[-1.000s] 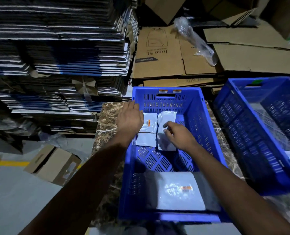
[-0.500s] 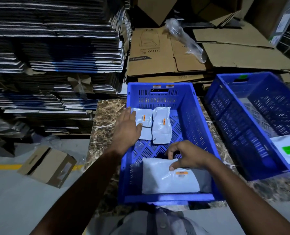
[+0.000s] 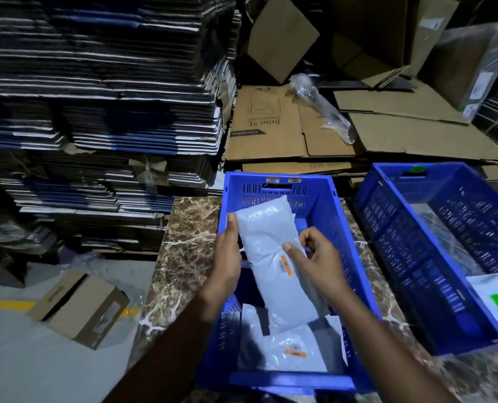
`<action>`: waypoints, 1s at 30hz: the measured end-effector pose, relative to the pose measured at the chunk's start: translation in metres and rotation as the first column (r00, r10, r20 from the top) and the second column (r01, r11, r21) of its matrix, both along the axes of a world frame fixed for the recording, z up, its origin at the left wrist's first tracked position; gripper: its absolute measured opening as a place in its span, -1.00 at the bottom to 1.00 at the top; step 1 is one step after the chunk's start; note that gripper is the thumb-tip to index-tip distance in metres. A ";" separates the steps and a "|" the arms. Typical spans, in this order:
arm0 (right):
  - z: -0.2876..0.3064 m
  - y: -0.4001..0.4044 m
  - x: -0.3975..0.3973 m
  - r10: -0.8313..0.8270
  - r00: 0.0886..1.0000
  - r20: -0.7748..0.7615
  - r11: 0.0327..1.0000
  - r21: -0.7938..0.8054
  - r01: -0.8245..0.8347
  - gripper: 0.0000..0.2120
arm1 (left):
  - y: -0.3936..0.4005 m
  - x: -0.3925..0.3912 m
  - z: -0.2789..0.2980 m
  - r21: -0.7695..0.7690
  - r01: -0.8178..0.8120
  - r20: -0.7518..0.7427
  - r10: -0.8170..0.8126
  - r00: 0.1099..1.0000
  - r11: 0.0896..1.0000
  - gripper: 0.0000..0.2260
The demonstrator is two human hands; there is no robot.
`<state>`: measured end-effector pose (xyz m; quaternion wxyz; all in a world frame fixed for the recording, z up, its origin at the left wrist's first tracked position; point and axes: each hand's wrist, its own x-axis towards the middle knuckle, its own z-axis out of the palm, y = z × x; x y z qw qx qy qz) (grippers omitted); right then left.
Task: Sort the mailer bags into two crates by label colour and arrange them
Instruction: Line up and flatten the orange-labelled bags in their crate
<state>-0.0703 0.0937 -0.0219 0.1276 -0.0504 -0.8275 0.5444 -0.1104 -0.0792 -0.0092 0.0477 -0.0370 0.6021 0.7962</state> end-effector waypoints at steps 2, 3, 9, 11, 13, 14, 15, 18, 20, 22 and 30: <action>0.000 -0.012 0.005 -0.049 0.998 -0.026 0.992 0.113 0.051 -0.79 | 0.007 -0.004 0.002 -0.072 -0.043 -0.055 0.039 0.998 0.996 -0.70; 0.000 -0.019 0.008 -0.061 0.998 -0.004 0.988 0.144 0.061 -0.84 | 0.011 -0.008 0.001 -0.096 -0.085 -0.067 0.079 0.995 0.992 -0.73; -0.016 -0.040 0.007 -0.177 0.984 0.022 0.936 0.314 0.161 -0.39 | 0.030 -0.029 -0.004 -0.290 -0.343 -0.138 0.316 0.939 0.893 -0.78; -0.016 -0.041 0.006 -0.170 0.985 -0.001 0.932 0.324 0.161 -0.31 | 0.034 -0.030 -0.005 -0.342 -0.378 -0.158 0.344 0.926 0.860 -0.74; -0.014 -0.041 0.004 -0.172 0.985 -0.009 0.924 0.346 0.165 -0.29 | 0.036 -0.030 -0.006 -0.384 -0.409 -0.181 0.367 0.912 0.828 -0.72; -0.013 -0.040 0.004 -0.174 0.985 -0.013 0.921 0.350 0.168 -0.30 | 0.038 -0.029 -0.006 -0.394 -0.423 -0.198 0.375 0.906 0.816 -0.72; -0.012 -0.040 0.003 -0.173 0.985 -0.023 0.920 0.354 0.170 -0.31 | 0.039 -0.028 -0.006 -0.403 -0.438 -0.217 0.381 0.899 0.804 -0.72; -0.011 -0.040 0.005 -0.164 0.986 -0.037 0.919 0.358 0.167 -0.48 | 0.045 -0.023 -0.005 -0.445 -0.471 -0.256 0.395 0.882 0.762 -0.74; -0.011 -0.041 0.008 -0.178 0.984 -0.031 0.920 0.349 0.177 -0.53 | 0.048 -0.021 -0.007 -0.448 -0.492 -0.298 0.394 0.870 0.747 -0.75; -0.014 -0.042 0.009 -0.217 0.975 -0.039 0.908 0.358 0.216 -0.48 | 0.050 -0.019 -0.008 -0.436 -0.504 -0.333 0.386 0.860 0.746 -0.74; -0.012 -0.029 0.005 -0.202 0.974 0.101 0.912 0.382 0.150 -0.55 | 0.044 -0.025 -0.011 -0.456 -0.434 -0.328 0.307 0.894 0.777 -0.70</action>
